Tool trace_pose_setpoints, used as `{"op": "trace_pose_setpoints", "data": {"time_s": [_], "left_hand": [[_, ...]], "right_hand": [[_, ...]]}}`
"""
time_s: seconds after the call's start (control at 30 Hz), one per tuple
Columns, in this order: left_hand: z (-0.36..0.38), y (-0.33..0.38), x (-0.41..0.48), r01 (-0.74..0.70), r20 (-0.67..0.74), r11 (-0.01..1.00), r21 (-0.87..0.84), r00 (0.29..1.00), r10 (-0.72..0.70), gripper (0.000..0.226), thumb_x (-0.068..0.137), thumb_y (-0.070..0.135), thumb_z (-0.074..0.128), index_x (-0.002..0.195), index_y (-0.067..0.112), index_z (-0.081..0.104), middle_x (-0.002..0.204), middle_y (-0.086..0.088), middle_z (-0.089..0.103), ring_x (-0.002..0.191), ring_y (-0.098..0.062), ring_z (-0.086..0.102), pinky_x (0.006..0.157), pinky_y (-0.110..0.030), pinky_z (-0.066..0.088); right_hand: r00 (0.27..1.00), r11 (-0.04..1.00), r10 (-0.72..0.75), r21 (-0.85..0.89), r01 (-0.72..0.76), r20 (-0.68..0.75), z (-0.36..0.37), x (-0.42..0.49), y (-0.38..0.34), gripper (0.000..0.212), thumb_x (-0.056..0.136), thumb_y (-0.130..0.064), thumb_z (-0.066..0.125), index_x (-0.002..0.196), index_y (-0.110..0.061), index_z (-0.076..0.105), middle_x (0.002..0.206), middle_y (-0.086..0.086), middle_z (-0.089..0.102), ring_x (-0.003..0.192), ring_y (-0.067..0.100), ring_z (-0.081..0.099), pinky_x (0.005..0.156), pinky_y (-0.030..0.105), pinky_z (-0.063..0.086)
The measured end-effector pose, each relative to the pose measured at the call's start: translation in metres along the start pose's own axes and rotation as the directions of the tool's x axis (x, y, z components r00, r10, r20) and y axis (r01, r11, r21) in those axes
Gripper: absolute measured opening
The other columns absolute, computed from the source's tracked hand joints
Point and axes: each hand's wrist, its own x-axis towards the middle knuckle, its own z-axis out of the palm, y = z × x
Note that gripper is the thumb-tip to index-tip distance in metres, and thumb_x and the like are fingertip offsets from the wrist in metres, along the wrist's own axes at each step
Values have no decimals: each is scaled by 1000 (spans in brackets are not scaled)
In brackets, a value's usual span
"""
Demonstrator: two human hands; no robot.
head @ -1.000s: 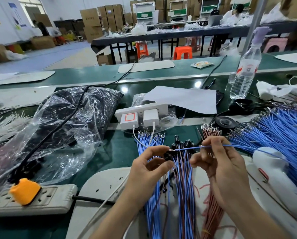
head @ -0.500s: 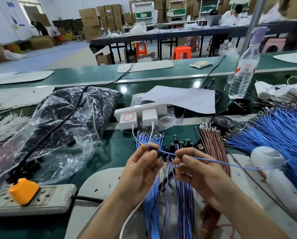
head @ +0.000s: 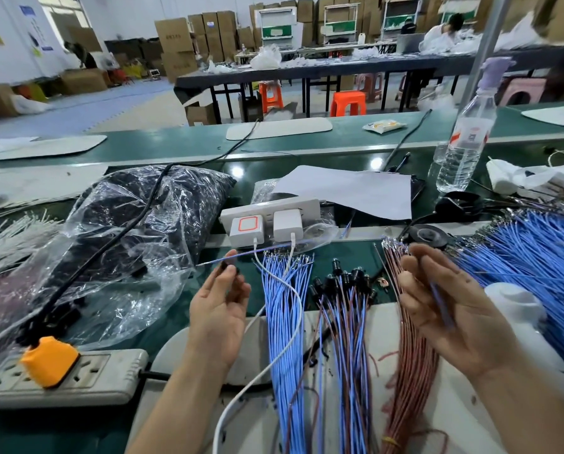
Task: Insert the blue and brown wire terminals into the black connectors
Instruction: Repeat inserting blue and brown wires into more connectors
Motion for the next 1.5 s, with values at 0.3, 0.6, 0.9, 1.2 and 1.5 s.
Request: {"op": "trace_pose_setpoints", "data": {"time_s": [0.3, 0.6, 0.9, 1.2, 1.5], "left_hand": [[13, -30, -35, -790, 752, 320, 524, 605, 262, 31, 80, 2, 68, 104, 23, 70, 99, 4, 61, 80, -6, 62, 72, -15, 48], [13, -31, -36, -810, 772, 246, 532, 584, 252, 32, 78, 6, 70, 104, 25, 69, 95, 4, 62, 83, -7, 60, 69, -16, 44], [13, -32, -39, -743, 719, 304, 597, 663, 208, 26, 77, 15, 69, 97, 30, 62, 90, 17, 65, 87, -3, 60, 71, -23, 48], [13, -29, -41, -762, 742, 288, 580, 640, 199, 27, 78, 16, 69, 94, 35, 59, 92, 16, 64, 90, -3, 60, 73, -17, 45], [12, -31, -40, -771, 751, 272, 576, 631, 197, 26, 77, 14, 70, 92, 33, 59, 89, 18, 62, 89, -2, 59, 72, -17, 45]], "right_hand": [[981, 941, -193, -287, 178, -23, 27, -11, 9, 11, 61, -27, 71, 69, -19, 73, 70, 11, 72, 43, 12, 57, 43, 15, 46], [896, 755, -431, -501, 423, 107, 47, -26, 26, 13, 82, -13, 59, 77, -1, 59, 73, 10, 72, 59, 25, 69, 56, 24, 57], [883, 732, -456, -517, 444, 112, 50, -30, 29, 12, 84, -11, 58, 72, -11, 62, 74, 8, 72, 61, 25, 70, 58, 25, 57], [888, 675, -430, -594, 437, 163, 47, -30, 36, 8, 84, -13, 59, 78, -10, 62, 77, 7, 72, 65, 23, 71, 63, 27, 58], [869, 655, -464, -593, 468, 173, 43, -29, 35, 7, 86, -15, 59, 81, -17, 65, 80, 5, 73, 67, 22, 71, 64, 27, 58]]}}
